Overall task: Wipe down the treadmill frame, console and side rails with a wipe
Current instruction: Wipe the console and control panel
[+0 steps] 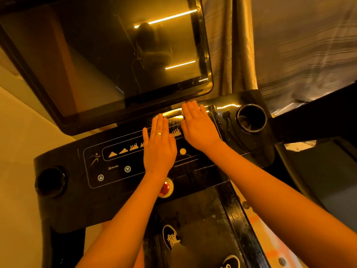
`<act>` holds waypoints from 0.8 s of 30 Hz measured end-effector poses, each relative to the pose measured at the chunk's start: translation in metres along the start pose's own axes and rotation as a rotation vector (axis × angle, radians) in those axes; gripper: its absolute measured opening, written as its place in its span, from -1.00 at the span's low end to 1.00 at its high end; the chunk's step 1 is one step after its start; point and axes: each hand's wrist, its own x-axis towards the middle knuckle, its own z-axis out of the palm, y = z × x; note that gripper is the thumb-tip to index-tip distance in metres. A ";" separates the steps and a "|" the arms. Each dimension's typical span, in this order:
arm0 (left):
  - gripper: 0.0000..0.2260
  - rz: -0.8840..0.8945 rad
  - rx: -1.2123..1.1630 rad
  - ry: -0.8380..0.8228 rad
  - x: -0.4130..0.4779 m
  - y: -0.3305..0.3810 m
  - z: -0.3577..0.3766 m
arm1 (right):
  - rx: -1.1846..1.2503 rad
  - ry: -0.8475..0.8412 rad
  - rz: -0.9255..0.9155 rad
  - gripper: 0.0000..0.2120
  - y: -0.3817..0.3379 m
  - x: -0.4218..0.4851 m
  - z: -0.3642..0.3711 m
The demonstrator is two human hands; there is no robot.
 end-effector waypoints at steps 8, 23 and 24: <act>-0.51 -0.002 0.000 0.003 0.000 0.000 0.000 | 0.035 -0.010 -0.030 -0.43 0.000 -0.072 0.012; -0.50 -0.008 0.010 -0.003 0.000 0.002 0.000 | 0.126 -0.025 0.031 -0.40 0.001 -0.112 0.019; -0.50 -0.010 0.008 -0.003 0.000 0.002 -0.001 | 0.118 -0.017 0.039 -0.40 0.001 -0.103 0.018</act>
